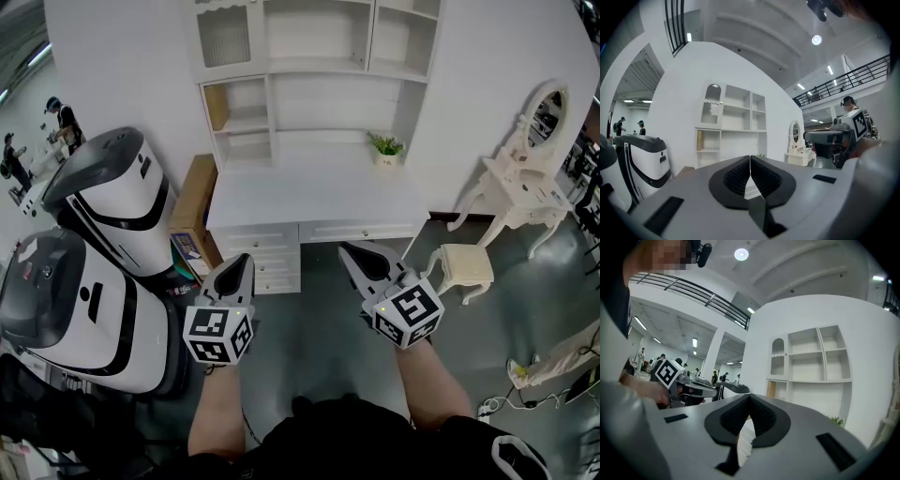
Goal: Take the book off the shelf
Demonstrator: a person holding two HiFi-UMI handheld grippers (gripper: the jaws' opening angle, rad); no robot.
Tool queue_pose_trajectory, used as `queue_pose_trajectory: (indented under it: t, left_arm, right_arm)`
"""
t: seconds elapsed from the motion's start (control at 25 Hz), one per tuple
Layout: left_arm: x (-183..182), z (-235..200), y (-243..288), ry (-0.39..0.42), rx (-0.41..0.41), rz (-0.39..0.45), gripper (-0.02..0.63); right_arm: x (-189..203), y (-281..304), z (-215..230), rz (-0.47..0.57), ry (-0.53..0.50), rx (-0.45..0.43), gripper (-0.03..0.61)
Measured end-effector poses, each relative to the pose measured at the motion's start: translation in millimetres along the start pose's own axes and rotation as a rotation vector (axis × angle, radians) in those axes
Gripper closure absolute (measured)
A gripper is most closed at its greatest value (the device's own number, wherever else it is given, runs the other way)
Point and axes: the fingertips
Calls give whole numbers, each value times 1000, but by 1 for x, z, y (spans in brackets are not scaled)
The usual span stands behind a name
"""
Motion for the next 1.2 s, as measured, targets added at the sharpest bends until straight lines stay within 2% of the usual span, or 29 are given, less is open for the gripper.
queue_pose_trajectory:
  t: [0.2, 0.24, 0.32, 0.4, 0.52, 0.76, 1.04, 1.2]
  left_arm:
    - [-8, -2, -2, 1, -23, 20, 599]
    - [-9, -1, -2, 1, -26, 19, 584]
    - [-11, -1, 0, 0, -29, 15, 513]
    - [-12, 1, 2, -3, -31, 11, 492]
    - [-10, 7, 4, -1, -32, 1, 476]
    - [-7, 13, 12, -15, -46, -10, 446]
    - [-5, 20, 20, -20, -57, -23, 365]
    - [4, 21, 25, -25, -57, -46, 328]
  right_arm:
    - [0, -5, 8, -7, 11, 6, 563]
    - [-1, -7, 12, -5, 18, 13, 563]
    - [0, -10, 19, -1, 24, 24, 560]
    - [1, -13, 26, -4, 29, 30, 549]
    - [6, -17, 35, -14, 42, 41, 480]
    - [12, -24, 53, -8, 65, 40, 413]
    - [18, -32, 76, 5, 81, 72, 261]
    - [22, -32, 83, 11, 66, 105, 210]
Point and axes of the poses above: the fingertips, and each gripper's own axes: y forward along the fingers, z to its right, x out of its underside, and after that the axes turned 4 degrees about y, right-handed
